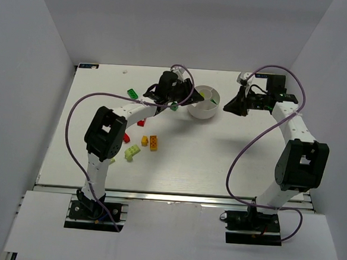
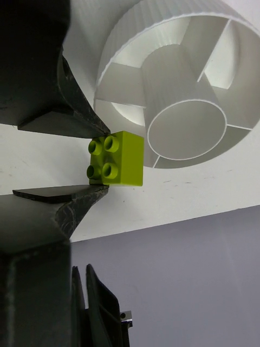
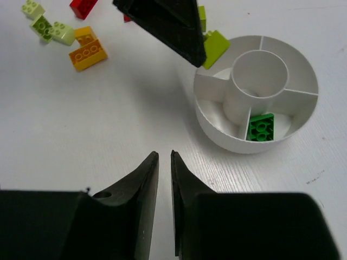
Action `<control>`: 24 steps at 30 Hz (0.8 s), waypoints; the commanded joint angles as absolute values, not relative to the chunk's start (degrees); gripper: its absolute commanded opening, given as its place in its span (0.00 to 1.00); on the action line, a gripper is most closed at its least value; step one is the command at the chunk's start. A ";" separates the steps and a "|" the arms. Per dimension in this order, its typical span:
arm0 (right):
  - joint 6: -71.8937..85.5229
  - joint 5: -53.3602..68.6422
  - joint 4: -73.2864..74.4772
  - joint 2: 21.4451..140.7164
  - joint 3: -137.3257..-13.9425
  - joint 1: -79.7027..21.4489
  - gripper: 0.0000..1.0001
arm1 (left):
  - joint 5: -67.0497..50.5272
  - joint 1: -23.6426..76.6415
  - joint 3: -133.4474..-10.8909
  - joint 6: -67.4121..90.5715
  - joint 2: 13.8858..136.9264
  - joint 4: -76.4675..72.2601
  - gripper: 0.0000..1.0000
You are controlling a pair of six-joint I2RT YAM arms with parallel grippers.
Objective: Sort the legos into containers by color
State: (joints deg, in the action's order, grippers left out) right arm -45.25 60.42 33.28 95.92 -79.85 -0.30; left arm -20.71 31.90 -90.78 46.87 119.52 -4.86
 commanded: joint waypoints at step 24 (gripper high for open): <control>-35.42 58.27 25.31 93.87 -78.40 0.97 0.24 | -12.75 35.94 -85.17 67.49 118.65 -14.76 0.17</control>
State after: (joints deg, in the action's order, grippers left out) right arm -36.03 57.76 26.74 95.92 -78.83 0.84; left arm -16.38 34.96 -85.60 62.28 119.79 -10.44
